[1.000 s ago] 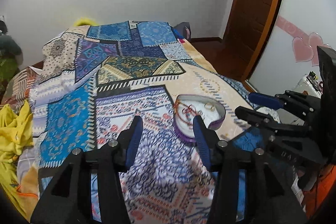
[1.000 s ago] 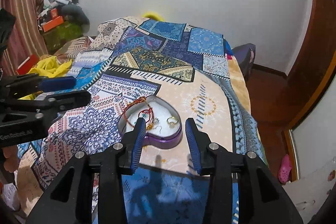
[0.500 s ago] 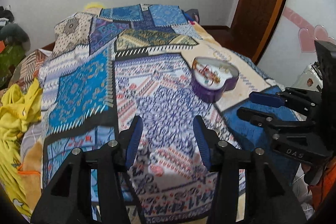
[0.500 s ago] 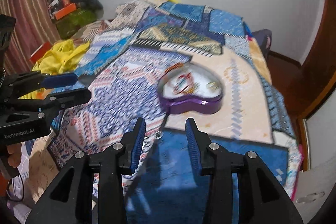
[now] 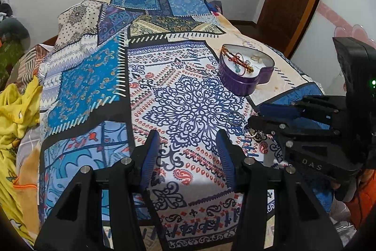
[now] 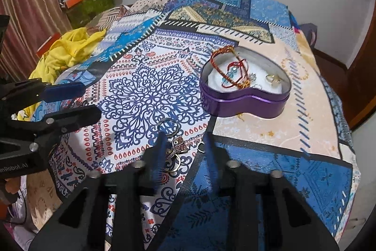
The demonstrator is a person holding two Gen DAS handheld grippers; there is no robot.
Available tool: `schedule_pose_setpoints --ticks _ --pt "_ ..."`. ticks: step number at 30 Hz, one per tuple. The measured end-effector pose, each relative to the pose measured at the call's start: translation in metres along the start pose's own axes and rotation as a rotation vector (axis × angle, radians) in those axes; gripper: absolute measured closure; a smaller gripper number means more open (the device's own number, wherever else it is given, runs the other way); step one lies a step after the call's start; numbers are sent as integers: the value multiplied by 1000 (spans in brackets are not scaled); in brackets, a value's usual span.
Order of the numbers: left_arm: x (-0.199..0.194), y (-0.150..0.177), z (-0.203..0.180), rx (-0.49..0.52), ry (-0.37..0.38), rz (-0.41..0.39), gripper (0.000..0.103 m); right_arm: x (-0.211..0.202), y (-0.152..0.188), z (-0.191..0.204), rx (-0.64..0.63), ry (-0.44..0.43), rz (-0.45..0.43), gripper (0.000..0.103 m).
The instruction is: Organize jewelry
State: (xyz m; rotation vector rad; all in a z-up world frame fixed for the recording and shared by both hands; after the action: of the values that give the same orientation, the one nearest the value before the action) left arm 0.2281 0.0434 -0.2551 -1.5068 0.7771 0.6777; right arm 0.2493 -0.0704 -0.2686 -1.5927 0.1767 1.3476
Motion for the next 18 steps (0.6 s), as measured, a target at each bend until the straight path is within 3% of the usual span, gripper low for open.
schedule_pose_setpoints --ticks 6,18 --pt "10 -3 -13 22 31 16 54 -4 0 3 -34 9 -16 92" --pt "47 -9 -45 68 97 90 54 -41 -12 -35 54 52 -123 93"
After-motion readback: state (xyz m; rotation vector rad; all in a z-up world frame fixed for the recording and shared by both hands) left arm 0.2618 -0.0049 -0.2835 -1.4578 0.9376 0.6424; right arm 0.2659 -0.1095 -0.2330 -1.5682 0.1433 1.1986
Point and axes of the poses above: each gripper's, at about its wrist camera, not at the fingertips, and x roughly the way its jaws point, z to its left, y to its underside, the point moved 9 cm from there along x, roughly the way its jaws point, and after that the axes turned 2 degrees about -y, right-handed, at the moved point
